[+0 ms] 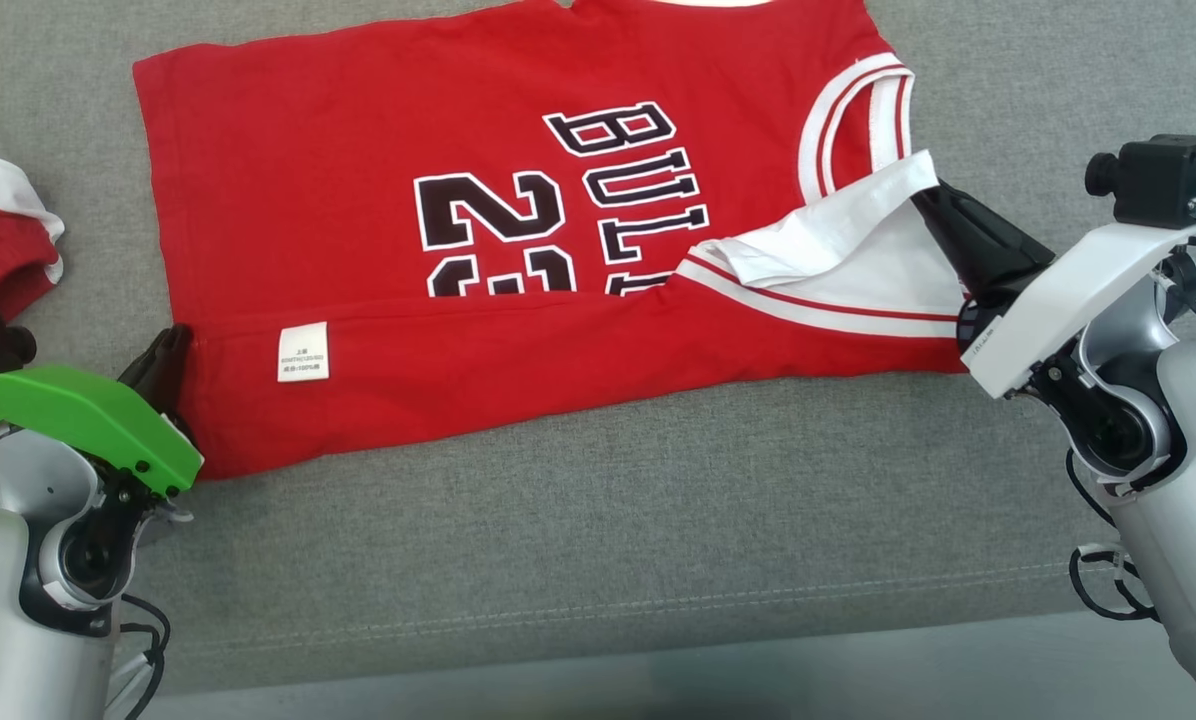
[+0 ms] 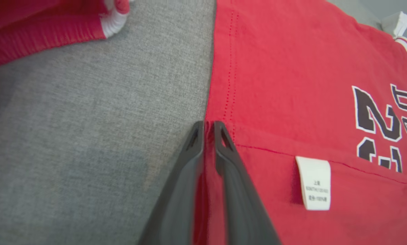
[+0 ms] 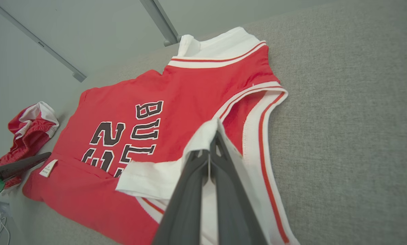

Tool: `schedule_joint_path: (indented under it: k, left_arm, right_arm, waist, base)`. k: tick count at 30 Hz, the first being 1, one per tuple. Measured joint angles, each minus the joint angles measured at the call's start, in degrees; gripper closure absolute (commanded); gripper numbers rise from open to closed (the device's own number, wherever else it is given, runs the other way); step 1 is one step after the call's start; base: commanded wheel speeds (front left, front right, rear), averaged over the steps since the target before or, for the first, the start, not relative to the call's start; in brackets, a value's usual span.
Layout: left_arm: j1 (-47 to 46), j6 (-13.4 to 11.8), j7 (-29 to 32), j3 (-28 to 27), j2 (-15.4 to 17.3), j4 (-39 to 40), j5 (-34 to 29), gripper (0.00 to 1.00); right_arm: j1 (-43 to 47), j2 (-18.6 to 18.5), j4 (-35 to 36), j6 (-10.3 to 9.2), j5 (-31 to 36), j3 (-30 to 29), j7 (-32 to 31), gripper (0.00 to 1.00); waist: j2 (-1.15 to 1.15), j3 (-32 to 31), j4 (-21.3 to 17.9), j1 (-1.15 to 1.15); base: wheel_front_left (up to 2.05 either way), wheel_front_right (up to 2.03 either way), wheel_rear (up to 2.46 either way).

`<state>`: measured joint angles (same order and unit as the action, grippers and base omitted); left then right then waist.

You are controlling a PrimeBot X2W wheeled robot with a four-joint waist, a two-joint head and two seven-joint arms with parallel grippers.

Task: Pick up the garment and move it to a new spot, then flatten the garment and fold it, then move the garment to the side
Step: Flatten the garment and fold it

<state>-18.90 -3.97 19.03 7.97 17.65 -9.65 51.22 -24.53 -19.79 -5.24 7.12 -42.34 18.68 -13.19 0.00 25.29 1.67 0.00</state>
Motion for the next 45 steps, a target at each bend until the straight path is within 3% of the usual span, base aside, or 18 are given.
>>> schedule_joint_path:
  k: [2,3,4,5,6,17,26,37,45]
  left_arm:
    - [-0.36,0.01,-0.12,0.01,-0.01,-0.63,-0.01,0.75]
    - [-0.47,0.01,-0.52,0.01,-0.02,-0.91,-0.04,0.58]
    - [-0.47,0.01,-0.52,0.01,-0.02,-0.91,-0.04,0.50]
    - [-0.55,0.01,-0.53,0.01,-0.02,-1.12,-0.11,0.23]
    - [-0.73,0.01,-1.02,0.01,-0.03,-1.57,-0.55,0.00]
    - [-1.34,0.51,-3.02,-0.02,-0.42,-4.85,-2.22,0.00]
    - [-0.80,0.46,-8.59,-3.23,-0.22,-5.60,-3.04,0.00]
    - [9.14,0.53,-12.12,-5.21,-6.45,-2.77,2.05,0.00]
    - [11.67,1.68,-12.60,-5.21,-7.45,-2.26,2.96,0.00]
  right_arm:
    - [-0.15,-0.01,-0.38,0.00,0.01,0.15,0.02,1.00]
    - [-0.27,-0.01,-0.68,0.00,0.09,0.15,0.03,0.94]
    - [-0.27,-0.01,-0.68,0.00,0.09,0.15,0.03,0.58]
    - [-0.40,-0.01,-1.02,0.00,0.25,0.08,0.14,0.21]
    - [-0.82,-0.03,-1.59,0.00,0.79,-0.12,0.78,0.00]
    - [-1.03,0.55,-4.83,0.00,1.66,-0.36,4.01,0.00]
    - [1.18,2.70,-5.86,0.00,1.37,-1.63,8.90,0.00]
    - [13.39,4.32,-6.21,-0.66,0.20,-2.85,14.00,0.00]
    - [16.92,6.71,-6.42,-0.75,-0.69,-2.79,16.03,0.00]
  waist:
    - [0.00,-0.07,0.01,0.00]
    - [0.00,-0.11,0.02,0.00]
    - [0.00,-0.11,0.02,0.00]
    - [0.00,-0.15,0.04,0.00]
    - [0.00,-0.25,0.07,0.00]
    - [0.00,-1.69,0.16,0.00]
    - [0.00,-4.39,-0.55,0.00]
    - [0.00,-7.89,-2.09,0.00]
    - [0.00,-6.99,-1.88,0.00]
  base:
    - [0.00,0.00,0.00]
    - [0.00,0.00,0.00]
    - [0.00,0.00,0.00]
    - [0.00,0.00,0.00]
    - [0.00,0.00,0.00]
    - [0.00,0.00,0.00]
    - [0.00,0.00,0.00]
    - [0.00,0.00,0.00]
    - [0.00,0.00,0.00]
